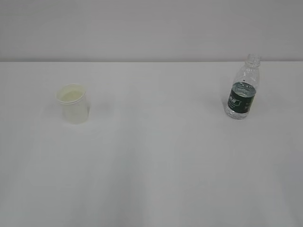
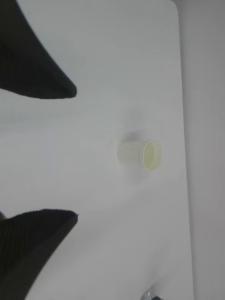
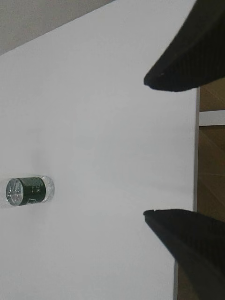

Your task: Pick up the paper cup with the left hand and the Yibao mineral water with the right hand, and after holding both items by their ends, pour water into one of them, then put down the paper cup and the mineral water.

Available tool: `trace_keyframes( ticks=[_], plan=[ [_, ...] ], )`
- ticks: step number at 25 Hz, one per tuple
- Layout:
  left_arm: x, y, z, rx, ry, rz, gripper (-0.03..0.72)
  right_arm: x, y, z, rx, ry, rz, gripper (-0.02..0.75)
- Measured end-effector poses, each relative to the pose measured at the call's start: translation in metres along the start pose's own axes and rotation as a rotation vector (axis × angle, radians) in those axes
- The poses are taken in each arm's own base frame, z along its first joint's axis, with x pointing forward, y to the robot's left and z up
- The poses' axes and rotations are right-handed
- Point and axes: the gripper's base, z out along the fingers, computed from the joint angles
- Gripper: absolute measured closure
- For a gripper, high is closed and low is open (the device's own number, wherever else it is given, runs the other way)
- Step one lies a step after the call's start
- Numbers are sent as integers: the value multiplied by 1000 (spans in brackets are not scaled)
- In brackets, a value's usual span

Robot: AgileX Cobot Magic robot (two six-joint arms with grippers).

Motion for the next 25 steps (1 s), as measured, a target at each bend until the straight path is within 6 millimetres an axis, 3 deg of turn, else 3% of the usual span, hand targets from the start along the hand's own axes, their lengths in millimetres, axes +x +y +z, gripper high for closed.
trace_keyframes(
  ticks=[11,25],
  plan=[
    [13,2,-2,-9,24,5,171,0,0,0,0,0,0,147],
    [15,2,-4,-5,32,2,226,0,0,0,-1,0,1,148]
  ],
)
